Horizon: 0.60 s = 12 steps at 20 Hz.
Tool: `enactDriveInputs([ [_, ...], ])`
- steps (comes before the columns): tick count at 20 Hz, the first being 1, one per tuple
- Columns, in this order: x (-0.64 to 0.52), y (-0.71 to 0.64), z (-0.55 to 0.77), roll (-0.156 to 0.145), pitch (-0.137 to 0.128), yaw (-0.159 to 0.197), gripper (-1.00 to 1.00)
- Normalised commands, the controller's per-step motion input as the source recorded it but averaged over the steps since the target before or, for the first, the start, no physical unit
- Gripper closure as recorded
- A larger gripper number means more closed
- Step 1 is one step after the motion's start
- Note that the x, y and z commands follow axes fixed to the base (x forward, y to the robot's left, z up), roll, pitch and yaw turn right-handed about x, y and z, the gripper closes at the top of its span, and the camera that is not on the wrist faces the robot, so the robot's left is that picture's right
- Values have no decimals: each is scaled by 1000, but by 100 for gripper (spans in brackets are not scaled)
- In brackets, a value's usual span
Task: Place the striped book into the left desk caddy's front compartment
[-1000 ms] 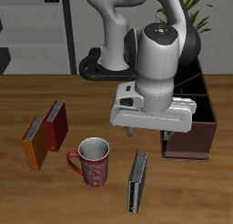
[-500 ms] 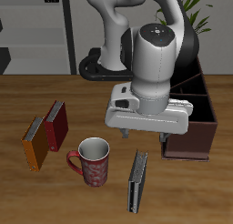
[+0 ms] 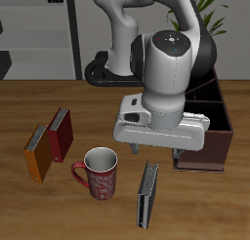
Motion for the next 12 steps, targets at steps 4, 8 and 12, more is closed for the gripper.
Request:
enactDriveInputs([
  [4, 179, -179, -149, -30, 15, -8, -100],
  [8, 71, -66, -184, -12, 23, -26, -100],
  [12, 60, 1, -224, 3, 25, -7, -100],
])
